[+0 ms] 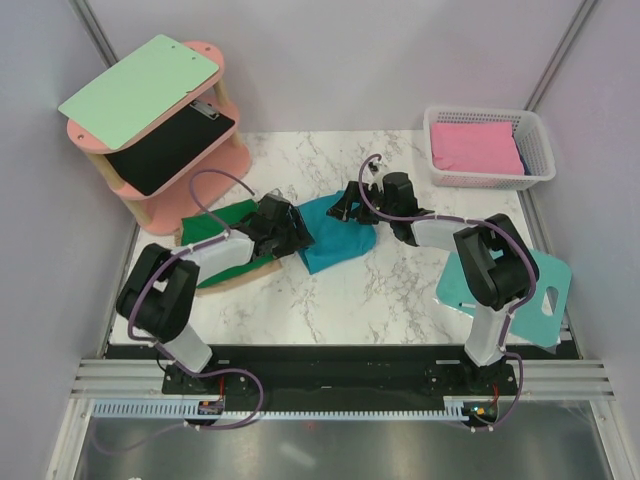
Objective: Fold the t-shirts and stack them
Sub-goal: Smooth out wrinkles on the folded tshirt
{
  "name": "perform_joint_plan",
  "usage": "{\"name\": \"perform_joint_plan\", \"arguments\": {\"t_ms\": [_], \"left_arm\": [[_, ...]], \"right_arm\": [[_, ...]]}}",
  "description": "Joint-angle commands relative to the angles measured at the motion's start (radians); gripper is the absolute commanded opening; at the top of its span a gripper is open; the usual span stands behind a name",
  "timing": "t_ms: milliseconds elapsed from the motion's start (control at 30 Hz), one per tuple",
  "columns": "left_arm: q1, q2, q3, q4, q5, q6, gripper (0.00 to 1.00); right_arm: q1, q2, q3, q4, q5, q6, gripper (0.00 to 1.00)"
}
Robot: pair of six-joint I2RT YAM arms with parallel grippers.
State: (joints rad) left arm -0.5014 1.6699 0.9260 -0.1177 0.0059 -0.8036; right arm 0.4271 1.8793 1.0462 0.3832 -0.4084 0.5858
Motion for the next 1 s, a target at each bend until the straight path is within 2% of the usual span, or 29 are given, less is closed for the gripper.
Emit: {"name": "perform_joint_plan", "arguments": {"t_ms": [0,167,367,600,733,800,833,900,933,967], "left_arm": [[0.001,-0.145,-0.024,0.013,-0.069,0.015,0.73],[0.003,-0.125,0.039,-0.046,-0.142,0.055,0.74],[0.014,0.046,0.191,-0.158,-0.196,0.07,0.74],[0.021,0.106,0.192,-0.155,-0.208,0.057,0.73],[0.021,0.113,0.189,-0.145,-0.186,0.061,0.68],[0.021,0.111,0.185,-0.125,-0.162,0.064,0.6],[0.021,0.11,0.18,-0.097,-0.137,0.063,0.41],[0.021,0.103,0.172,-0.076,-0.11,0.06,0.22],[0.021,0.103,0.168,-0.063,-0.078,0.057,0.08],[0.02,0.103,0.166,-0.039,-0.061,0.057,0.02]], "right_arm": [[-0.005,-0.019,0.026,0.053,-0.023,0.003,0.96],[-0.005,-0.029,0.031,0.049,-0.02,0.006,0.96],[-0.004,-0.019,0.032,0.029,-0.021,0.006,0.97],[-0.005,-0.023,0.026,0.025,-0.021,0.003,0.96],[-0.004,-0.023,0.023,0.023,-0.023,0.006,0.97],[-0.005,-0.019,0.02,0.032,-0.023,0.014,0.97],[-0.004,-0.017,0.017,0.034,-0.023,0.016,0.97],[-0.004,-0.011,0.012,0.04,-0.027,0.02,0.97],[-0.004,-0.009,0.009,0.042,-0.029,0.022,0.97],[-0.004,-0.008,0.009,0.045,-0.027,0.022,0.97]]}}
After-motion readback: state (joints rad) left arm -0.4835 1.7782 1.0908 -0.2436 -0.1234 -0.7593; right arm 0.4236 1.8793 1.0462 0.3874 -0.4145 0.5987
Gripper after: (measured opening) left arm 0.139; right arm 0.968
